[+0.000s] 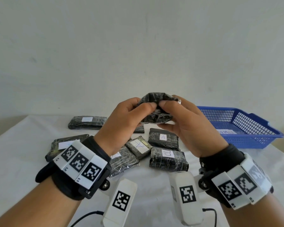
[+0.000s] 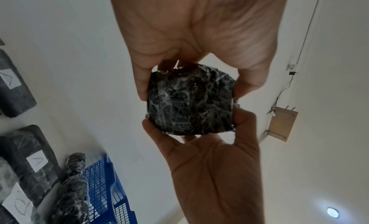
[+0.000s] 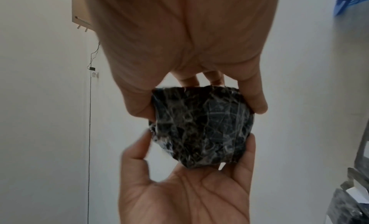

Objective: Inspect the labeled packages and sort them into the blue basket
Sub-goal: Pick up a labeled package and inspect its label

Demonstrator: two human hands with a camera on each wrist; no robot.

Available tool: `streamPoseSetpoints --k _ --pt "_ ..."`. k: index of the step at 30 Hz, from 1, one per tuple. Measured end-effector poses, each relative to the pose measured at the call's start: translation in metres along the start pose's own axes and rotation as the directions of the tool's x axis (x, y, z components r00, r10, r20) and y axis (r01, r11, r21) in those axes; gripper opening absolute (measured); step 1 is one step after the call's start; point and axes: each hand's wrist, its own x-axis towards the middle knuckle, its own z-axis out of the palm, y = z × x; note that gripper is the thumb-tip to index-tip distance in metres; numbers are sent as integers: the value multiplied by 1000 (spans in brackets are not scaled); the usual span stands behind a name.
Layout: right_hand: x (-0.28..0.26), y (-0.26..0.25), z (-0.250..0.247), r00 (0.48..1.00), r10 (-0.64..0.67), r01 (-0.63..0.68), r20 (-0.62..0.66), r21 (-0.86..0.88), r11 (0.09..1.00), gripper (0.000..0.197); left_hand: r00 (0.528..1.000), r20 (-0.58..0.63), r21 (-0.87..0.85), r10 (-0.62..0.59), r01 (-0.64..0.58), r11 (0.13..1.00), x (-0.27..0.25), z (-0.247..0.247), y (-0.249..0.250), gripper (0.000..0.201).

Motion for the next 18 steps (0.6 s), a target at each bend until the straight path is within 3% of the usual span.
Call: streamPoseSetpoints --k 3,6,12,15,18 --pt "2 0 2 999 -43 42 -16 -45 998 55 1000 -8 17 13 -13 1000 -2 4 2 76" --pt "1 5 3 999 -32 31 -7 -55 998 66 998 -44 62 49 -47 997 0 3 -2 70" --pt "1 17 -5 996 -67 65 -55 -41 997 44 998 50 59 47 -50 997 -7 -3 -3 57" --pt "1 22 -10 999 36 -35 -9 108 994 32 998 27 77 48 -50 996 -7 -4 -2 55" --pt "3 24 -11 988 147 -151 37 161 975 38 1000 -15 110 -9 10 994 -3 -5 -3 59"
